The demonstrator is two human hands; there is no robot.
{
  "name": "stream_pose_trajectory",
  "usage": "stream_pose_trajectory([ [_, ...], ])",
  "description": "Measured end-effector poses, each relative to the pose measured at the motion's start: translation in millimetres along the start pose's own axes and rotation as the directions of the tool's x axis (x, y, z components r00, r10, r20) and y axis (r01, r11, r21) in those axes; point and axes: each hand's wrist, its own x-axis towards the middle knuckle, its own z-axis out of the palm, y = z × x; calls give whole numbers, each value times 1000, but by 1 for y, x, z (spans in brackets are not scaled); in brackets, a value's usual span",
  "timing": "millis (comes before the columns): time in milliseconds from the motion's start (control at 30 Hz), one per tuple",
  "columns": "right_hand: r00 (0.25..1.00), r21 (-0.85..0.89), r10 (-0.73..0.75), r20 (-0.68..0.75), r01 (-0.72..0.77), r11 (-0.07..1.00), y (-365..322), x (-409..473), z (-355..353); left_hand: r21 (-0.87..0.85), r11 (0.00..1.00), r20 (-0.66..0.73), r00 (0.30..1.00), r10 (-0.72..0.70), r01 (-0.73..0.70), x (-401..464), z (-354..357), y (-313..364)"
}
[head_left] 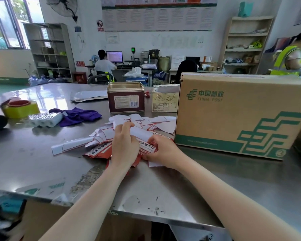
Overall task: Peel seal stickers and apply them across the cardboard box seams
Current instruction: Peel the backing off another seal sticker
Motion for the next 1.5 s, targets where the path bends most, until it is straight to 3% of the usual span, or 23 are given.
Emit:
stream_pose_trajectory([
  [100, 989, 123, -29, -146, 47, 991, 5, -12, -2, -28, 994, 100, 989, 109, -107, -2, -1, 3],
  [200, 986, 324, 3, -169, 53, 945, 16, -25, -16, -62, 975, 228, 948, 223, -214, -6, -1, 7],
  [333, 977, 677, 139, -162, 8, 736, 25, -32, -28, -120, 985, 212, 966, 145, -122, -8, -7, 12],
  [400, 948, 746, 249, -197, -20, 666, 27, -28, -29, -161, 985, 225, 970, 96, -61, -7, -11, 14],
  [567, 898, 774, 342, -278, -2, 634, 29, -29, -32, -224, 972, 339, 941, 10, 70, -8, -14, 20],
  [700, 862, 730, 359, -357, 18, 683, 31, -30, -39, -242, 962, 367, 930, -32, 129, -10, -14, 22],
  [1233, 882, 642, 284, -377, 28, 766, 30, -33, -39, -188, 969, 358, 930, -85, 161, -9, -16, 22],
  [1500, 883, 715, 304, -359, 51, 697, 27, -33, -41, -409, 865, 391, 912, -120, 290, -8, -18, 19],
])
